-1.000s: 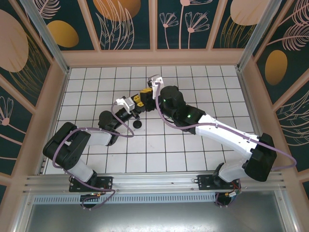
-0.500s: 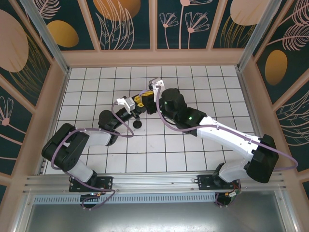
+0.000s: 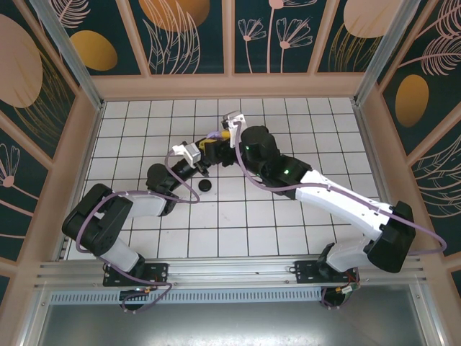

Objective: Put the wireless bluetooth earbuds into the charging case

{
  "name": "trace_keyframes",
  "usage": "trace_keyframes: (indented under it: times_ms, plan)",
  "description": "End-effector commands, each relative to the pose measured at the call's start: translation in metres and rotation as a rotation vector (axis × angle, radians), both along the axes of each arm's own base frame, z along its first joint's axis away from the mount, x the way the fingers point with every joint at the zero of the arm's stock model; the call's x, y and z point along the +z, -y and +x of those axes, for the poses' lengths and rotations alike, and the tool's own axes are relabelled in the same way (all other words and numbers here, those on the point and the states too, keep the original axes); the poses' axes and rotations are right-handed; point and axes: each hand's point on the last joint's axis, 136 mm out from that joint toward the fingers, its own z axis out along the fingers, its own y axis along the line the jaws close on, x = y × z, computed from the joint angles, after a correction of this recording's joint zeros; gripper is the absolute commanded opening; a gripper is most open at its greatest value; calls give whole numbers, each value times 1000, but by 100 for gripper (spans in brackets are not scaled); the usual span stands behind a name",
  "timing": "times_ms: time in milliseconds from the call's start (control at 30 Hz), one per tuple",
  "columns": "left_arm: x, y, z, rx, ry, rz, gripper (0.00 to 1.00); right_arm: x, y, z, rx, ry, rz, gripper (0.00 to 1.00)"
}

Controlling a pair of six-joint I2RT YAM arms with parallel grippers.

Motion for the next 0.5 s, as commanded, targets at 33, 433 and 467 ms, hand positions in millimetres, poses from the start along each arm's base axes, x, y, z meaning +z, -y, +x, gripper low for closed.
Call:
trace_keyframes:
  times_ms: [33, 433, 467]
  plan:
    - [19, -11, -3, 47, 69, -83, 0, 47, 36, 0, -77, 4, 120, 62]
    - [21, -15, -1, 80, 74, -90, 0, -74, 135, 78, -489, -406, 32, 62]
    - [22, -15, -1, 80, 75, -90, 0, -88, 140, 84, -521, -454, 12, 62]
